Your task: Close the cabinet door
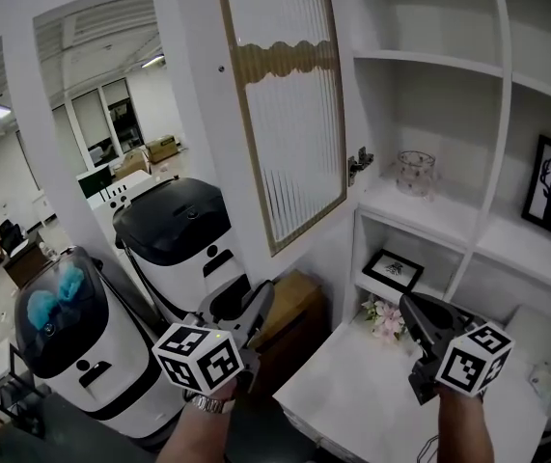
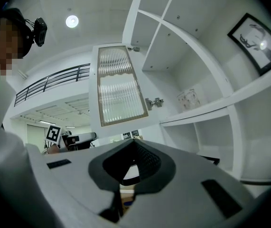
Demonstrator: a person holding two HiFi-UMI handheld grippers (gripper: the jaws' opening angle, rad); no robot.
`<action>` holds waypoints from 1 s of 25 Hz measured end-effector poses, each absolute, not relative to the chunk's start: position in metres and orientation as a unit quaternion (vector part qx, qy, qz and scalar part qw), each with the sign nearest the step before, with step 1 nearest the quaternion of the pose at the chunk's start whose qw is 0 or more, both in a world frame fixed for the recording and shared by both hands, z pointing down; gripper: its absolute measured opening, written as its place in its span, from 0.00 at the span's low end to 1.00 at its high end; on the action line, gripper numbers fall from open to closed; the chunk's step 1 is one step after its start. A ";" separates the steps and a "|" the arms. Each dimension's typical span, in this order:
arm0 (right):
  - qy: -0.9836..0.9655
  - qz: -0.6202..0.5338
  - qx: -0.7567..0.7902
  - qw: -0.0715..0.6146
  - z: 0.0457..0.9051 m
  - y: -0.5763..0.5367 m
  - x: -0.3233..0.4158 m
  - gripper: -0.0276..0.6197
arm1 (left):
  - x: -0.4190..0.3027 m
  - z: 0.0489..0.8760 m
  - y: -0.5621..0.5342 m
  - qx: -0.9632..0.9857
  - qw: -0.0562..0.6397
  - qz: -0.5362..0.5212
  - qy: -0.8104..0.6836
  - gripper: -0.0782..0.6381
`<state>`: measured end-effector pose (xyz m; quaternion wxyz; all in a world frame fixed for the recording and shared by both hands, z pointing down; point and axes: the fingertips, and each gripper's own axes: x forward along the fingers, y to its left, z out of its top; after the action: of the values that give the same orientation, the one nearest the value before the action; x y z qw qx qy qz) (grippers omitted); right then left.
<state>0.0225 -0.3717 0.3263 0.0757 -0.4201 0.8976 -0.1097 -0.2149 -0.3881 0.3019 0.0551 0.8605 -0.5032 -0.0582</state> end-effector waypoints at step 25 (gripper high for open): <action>0.899 -0.088 -0.423 0.070 0.306 -0.372 0.030 0.05 | -0.170 0.304 -0.374 0.881 0.035 -0.040 -0.471 0.22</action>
<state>0.0297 -0.3723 0.3058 0.0698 -0.4229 0.8992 -0.0877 -0.1695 -0.3739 0.3035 0.0349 0.8807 -0.4706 -0.0405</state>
